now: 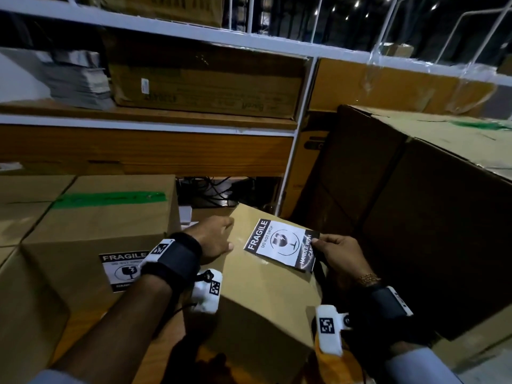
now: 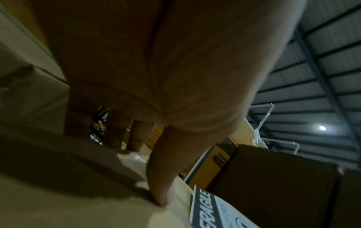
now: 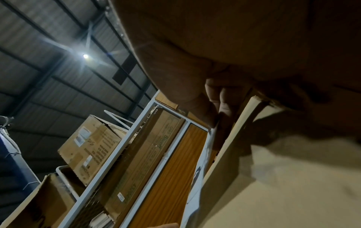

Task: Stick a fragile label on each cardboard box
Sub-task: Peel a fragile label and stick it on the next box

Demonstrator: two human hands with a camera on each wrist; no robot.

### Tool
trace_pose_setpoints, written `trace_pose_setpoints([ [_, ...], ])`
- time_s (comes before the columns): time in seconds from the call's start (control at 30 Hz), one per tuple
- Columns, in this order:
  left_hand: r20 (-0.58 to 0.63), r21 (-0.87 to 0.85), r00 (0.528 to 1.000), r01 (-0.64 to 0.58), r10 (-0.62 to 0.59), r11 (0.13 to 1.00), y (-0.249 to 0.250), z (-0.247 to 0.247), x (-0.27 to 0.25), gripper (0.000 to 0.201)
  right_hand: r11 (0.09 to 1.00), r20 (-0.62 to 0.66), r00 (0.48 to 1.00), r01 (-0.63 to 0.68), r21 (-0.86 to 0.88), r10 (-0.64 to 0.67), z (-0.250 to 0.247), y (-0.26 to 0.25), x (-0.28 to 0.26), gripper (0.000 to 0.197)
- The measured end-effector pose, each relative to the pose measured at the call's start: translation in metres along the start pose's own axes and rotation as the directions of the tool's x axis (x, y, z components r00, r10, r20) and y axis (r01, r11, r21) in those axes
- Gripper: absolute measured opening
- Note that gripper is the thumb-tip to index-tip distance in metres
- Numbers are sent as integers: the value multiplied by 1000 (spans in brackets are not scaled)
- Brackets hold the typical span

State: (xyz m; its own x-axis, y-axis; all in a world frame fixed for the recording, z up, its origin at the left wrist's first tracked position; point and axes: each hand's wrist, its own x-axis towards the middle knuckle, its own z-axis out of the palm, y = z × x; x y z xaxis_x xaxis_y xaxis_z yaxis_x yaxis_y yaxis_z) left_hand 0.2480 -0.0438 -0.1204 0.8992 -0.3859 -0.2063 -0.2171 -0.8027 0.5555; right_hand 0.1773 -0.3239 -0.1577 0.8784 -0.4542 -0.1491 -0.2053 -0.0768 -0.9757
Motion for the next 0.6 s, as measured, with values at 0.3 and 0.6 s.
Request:
trace_pose_setpoints([
  [0.3, 34, 144, 999, -17, 12, 989, 20, -13, 22, 51, 931, -155, 965, 148, -334, -209, -10, 6, 19, 17],
  [0.6, 52, 287, 999, -9, -6, 958, 43, -17, 51, 50, 906, -116, 934, 289, -309, -337, -9, 5, 19, 18],
])
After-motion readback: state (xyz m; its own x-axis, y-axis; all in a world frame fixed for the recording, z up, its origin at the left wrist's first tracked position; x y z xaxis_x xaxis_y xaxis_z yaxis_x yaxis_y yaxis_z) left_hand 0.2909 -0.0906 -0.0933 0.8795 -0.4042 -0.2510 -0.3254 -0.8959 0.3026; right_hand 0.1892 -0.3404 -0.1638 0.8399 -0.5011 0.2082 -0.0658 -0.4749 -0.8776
